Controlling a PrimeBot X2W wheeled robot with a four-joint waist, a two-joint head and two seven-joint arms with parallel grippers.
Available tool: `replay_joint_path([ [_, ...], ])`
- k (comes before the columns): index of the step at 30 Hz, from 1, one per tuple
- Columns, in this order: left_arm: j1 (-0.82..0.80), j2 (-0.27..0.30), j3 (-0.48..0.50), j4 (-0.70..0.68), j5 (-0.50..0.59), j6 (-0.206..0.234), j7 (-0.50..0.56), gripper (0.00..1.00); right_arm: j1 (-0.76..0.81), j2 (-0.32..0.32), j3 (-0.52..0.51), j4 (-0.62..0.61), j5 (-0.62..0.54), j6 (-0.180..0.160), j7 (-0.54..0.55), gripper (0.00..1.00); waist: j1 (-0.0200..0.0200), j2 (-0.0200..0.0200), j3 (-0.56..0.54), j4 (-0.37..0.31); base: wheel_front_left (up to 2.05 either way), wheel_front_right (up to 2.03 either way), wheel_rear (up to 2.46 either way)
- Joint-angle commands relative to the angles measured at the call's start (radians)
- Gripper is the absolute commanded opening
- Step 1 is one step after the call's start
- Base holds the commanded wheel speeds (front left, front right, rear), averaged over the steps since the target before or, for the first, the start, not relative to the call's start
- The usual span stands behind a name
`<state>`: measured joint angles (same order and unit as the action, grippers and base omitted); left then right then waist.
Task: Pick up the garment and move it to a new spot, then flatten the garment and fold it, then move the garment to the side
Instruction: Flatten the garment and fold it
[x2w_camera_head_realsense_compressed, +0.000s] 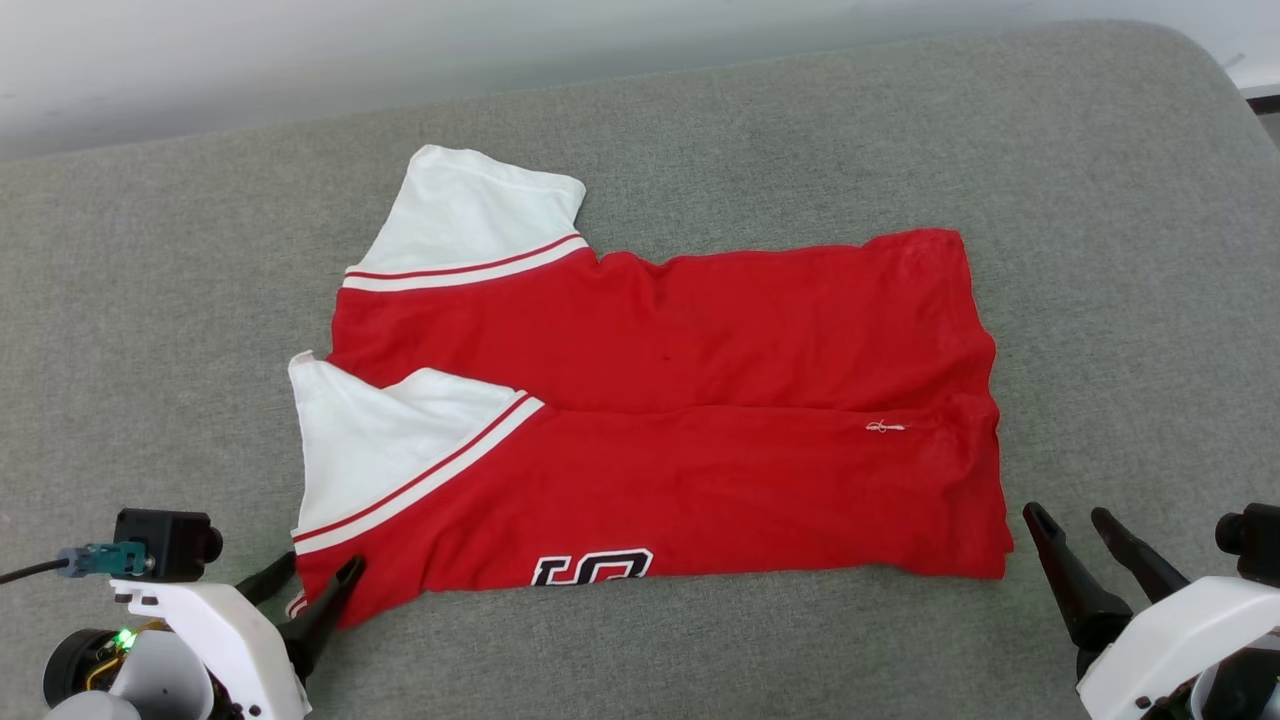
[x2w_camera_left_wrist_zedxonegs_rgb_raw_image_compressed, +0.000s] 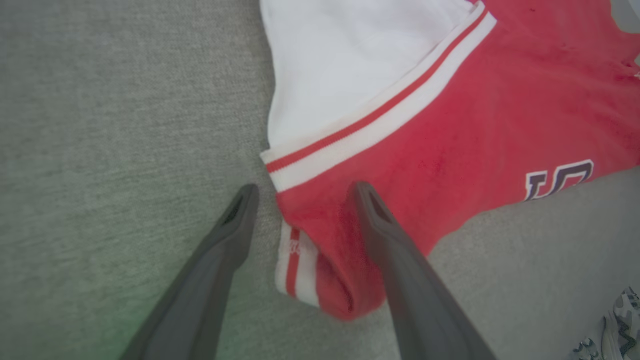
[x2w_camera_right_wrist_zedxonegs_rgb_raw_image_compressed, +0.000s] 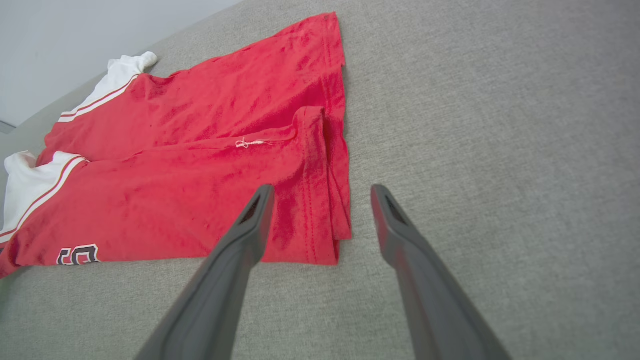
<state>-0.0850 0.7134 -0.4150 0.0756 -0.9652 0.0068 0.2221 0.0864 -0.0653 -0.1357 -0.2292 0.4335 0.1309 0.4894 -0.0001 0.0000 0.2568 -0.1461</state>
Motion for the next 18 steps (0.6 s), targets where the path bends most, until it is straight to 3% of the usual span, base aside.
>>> replay_joint_path([
  [1, 0.033, -0.002, -0.013, 0.009, -0.008, 0.008, 0.021, 1.0, 0.01, 0.004, -0.001, -0.006, -0.007, -0.001, 0.001, 1.0, 0.0001, 0.0, 0.0, 0.0, 0.0, 0.0, 0.0],
  [10, 0.061, 0.057, -0.008, -0.097, -0.069, 0.081, 0.166, 0.98, -0.002, 0.016, 0.011, -0.005, -0.009, 0.0, 0.006, 1.0, 0.0001, 0.0, 0.01, 0.0, 0.0, 0.0, 0.0],
  [11, 0.057, 0.06, -0.009, -0.096, -0.066, 0.085, 0.169, 0.81, -0.005, 0.016, 0.013, -0.004, -0.01, 0.0, 0.006, 1.0, 0.0001, 0.0, 0.013, -0.002, 0.0, 0.0, 0.0],
  [12, 0.05, 0.051, -0.003, -0.092, -0.074, 0.089, 0.165, 0.49, -0.007, 0.016, 0.014, -0.005, -0.014, 0.0, 0.007, 1.0, 0.0001, 0.0, 0.015, -0.003, 0.0, 0.0, 0.0],
  [14, 0.036, 0.047, 0.0, -0.089, -0.071, 0.083, 0.158, 0.0, -0.009, 0.017, 0.017, -0.01, -0.011, 0.0, 0.013, 1.0, 0.0001, 0.0, 0.018, -0.006, 0.0, 0.0, 0.0],
  [18, 0.027, 0.05, -0.007, -0.087, -0.065, 0.066, 0.155, 0.0, -0.008, 0.016, 0.014, -0.027, -0.013, 0.0, 0.041, 1.0, 0.0001, 0.0, 0.022, -0.009, 0.0, 0.0, 0.0],
])
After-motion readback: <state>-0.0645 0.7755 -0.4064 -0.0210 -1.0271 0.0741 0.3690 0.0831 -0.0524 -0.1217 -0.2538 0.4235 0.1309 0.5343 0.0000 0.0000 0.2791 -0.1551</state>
